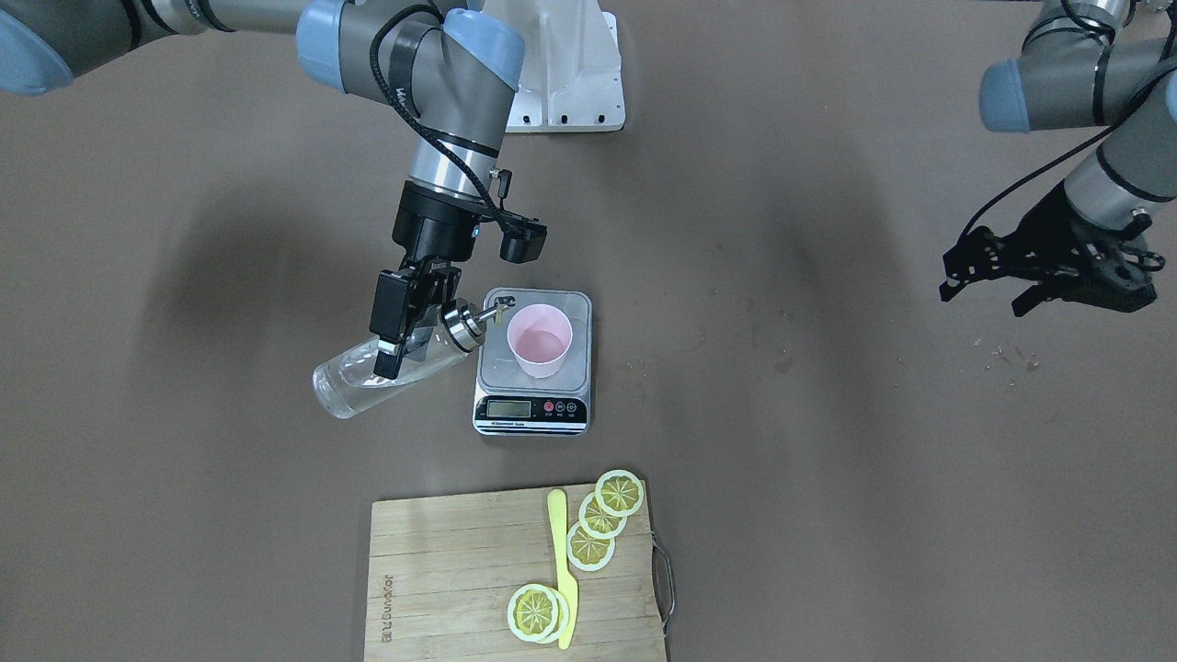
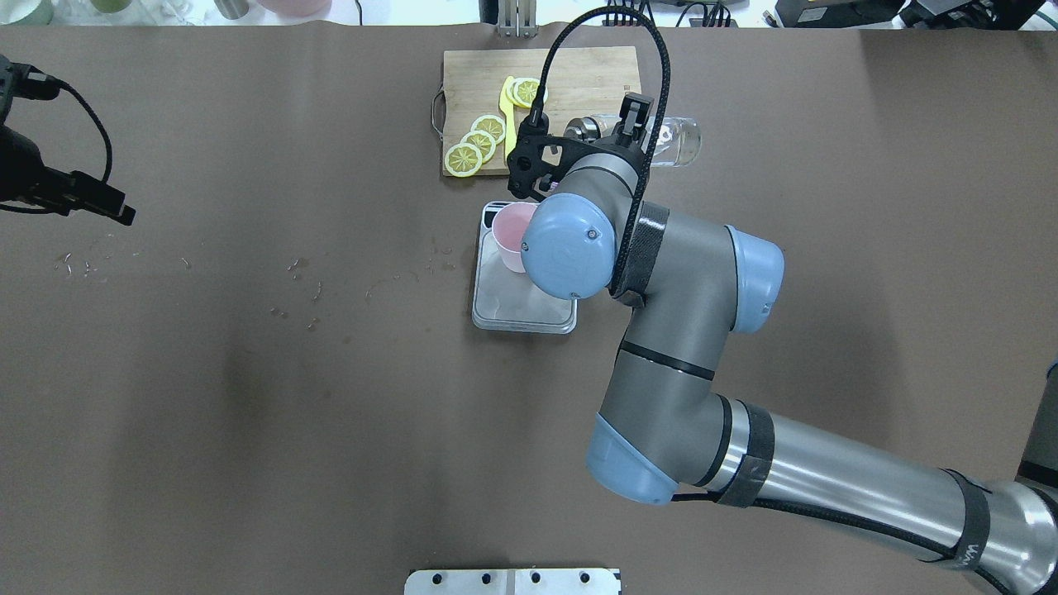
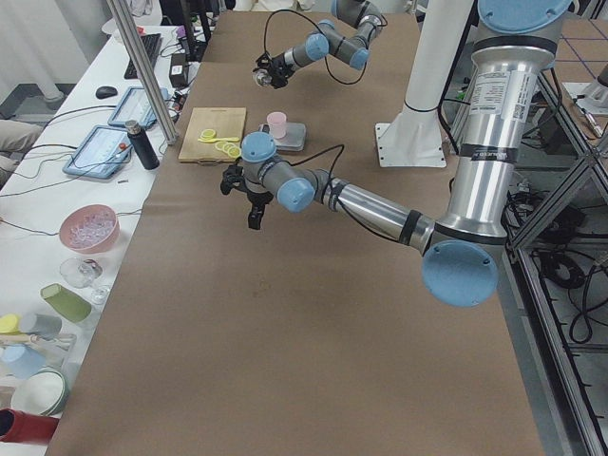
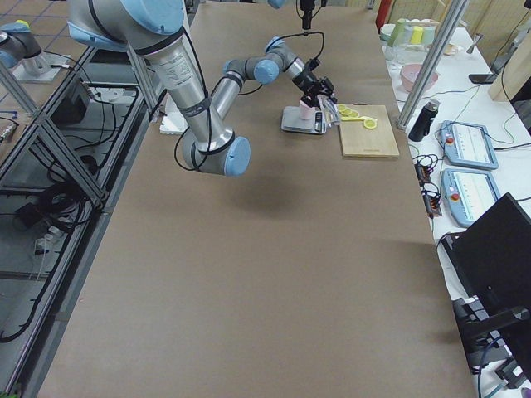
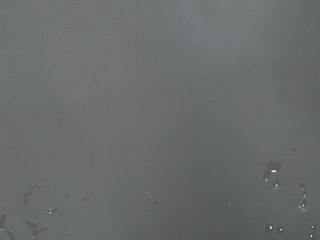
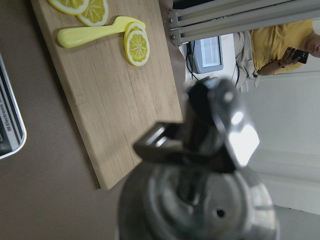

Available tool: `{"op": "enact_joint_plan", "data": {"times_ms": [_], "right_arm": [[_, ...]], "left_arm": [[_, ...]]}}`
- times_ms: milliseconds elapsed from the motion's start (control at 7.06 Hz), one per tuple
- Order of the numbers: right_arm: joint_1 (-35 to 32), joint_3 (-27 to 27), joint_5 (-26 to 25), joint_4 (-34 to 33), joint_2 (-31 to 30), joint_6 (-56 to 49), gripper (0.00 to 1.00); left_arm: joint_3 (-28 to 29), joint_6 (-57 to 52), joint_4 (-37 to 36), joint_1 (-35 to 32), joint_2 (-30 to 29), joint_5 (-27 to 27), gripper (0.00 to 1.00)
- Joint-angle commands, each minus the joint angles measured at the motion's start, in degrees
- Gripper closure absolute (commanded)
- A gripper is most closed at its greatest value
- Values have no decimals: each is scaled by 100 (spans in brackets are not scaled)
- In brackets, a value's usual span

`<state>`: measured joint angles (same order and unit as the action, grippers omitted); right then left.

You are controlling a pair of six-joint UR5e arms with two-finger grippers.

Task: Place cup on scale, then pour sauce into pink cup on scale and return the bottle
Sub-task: 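Tilt the glass bottle with the right gripper to pour into the pink cup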

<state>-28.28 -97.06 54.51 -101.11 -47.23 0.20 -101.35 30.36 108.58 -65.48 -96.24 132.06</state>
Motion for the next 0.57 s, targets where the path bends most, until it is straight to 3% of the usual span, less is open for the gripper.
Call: {"op": "enact_joint_plan", "data": {"times_ms": [0,425], "right_arm": [[33,169,-1,12,65,-29,100],[50,231,-509,21,56,-914,100]], "left_arm": [[264,-817,58,-630,271,380,3],[317,-1074,76,-1088,439,688,3]]}}
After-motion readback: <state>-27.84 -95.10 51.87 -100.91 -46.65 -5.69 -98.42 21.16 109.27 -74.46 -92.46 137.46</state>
